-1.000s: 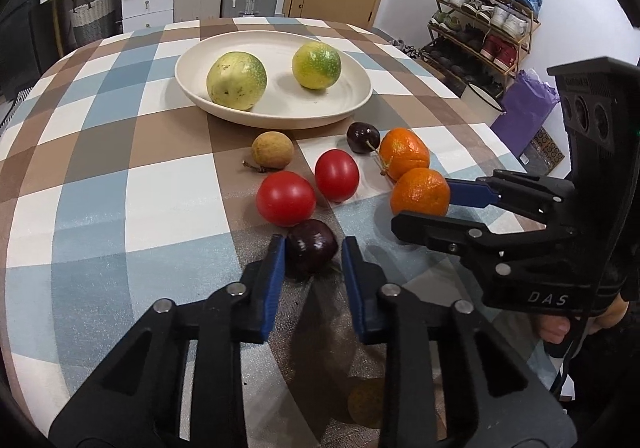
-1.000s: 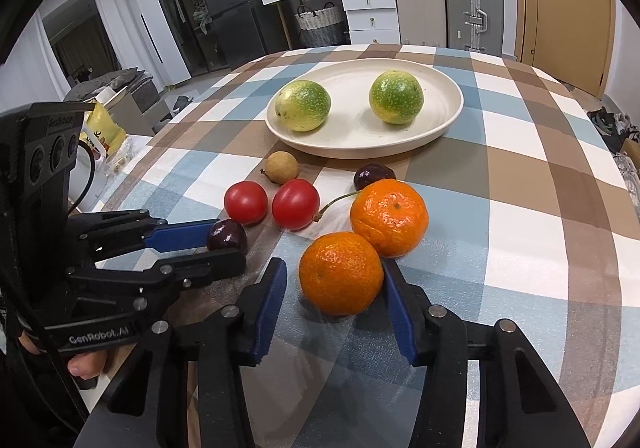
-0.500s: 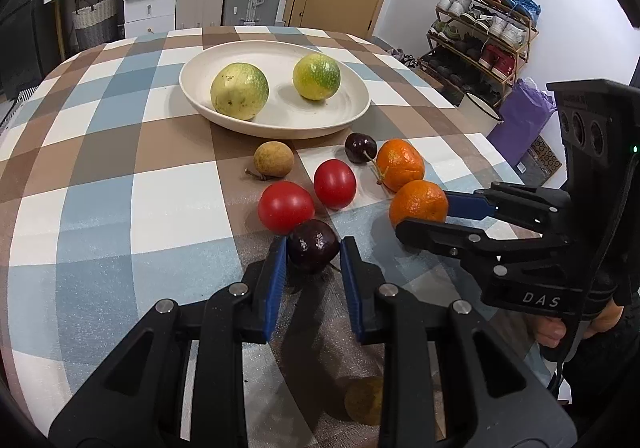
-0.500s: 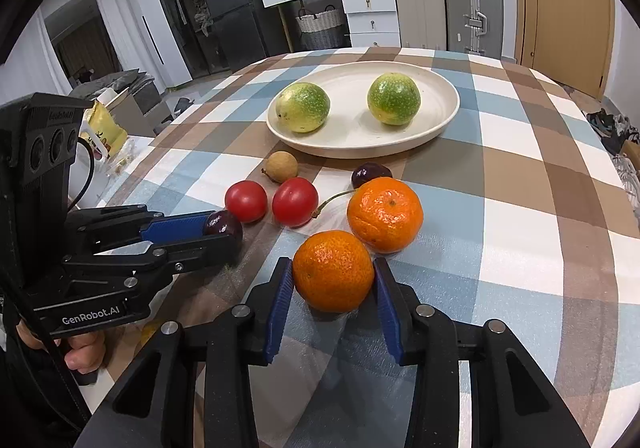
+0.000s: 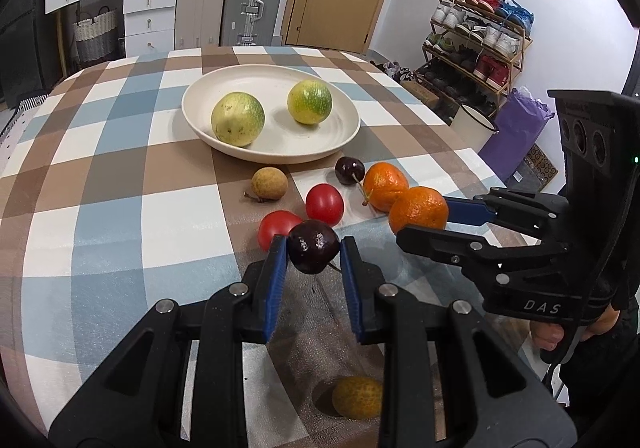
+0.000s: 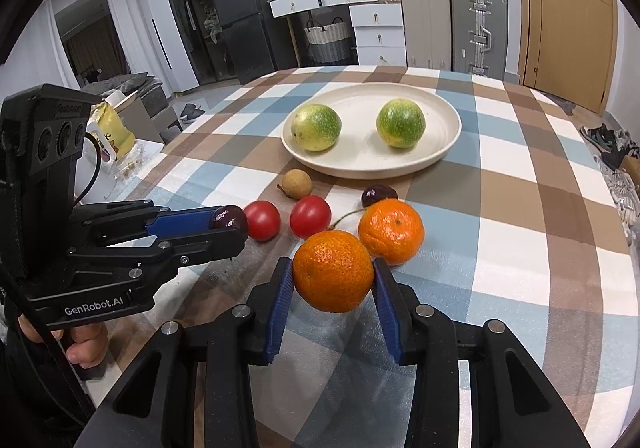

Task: Organize fruits
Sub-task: 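Carry the orange and dark plum onto the white plate and release both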

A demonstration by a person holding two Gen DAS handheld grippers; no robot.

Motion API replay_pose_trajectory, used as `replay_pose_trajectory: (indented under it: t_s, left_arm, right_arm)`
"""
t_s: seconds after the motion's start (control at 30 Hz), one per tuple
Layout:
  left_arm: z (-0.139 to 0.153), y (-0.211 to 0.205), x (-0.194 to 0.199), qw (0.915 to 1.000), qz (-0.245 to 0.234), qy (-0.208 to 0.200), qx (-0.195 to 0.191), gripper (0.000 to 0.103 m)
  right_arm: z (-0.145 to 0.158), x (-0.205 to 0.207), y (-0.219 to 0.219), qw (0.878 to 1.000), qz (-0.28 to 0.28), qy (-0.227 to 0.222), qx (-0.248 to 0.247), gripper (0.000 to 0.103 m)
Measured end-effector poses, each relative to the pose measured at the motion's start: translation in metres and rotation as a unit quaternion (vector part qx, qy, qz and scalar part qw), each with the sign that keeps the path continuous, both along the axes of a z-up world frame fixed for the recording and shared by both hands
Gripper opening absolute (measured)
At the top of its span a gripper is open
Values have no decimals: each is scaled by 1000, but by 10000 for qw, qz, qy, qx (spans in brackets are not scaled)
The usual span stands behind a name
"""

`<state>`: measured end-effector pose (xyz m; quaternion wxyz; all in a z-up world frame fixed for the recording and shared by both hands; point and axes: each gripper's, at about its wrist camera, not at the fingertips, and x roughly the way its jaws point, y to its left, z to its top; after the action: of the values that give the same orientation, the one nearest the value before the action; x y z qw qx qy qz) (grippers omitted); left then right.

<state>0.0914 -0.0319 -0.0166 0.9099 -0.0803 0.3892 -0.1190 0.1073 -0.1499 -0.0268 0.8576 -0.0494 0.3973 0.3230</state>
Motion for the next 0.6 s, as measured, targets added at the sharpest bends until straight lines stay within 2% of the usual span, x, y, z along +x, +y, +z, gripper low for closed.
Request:
replay_pose_trajectory:
  t_s: [0.6]
  left_arm:
    - [42, 16, 13, 9990, 229, -389, 46, 24]
  right_arm:
    - [50, 16, -2, 9987, 0, -454, 235, 40]
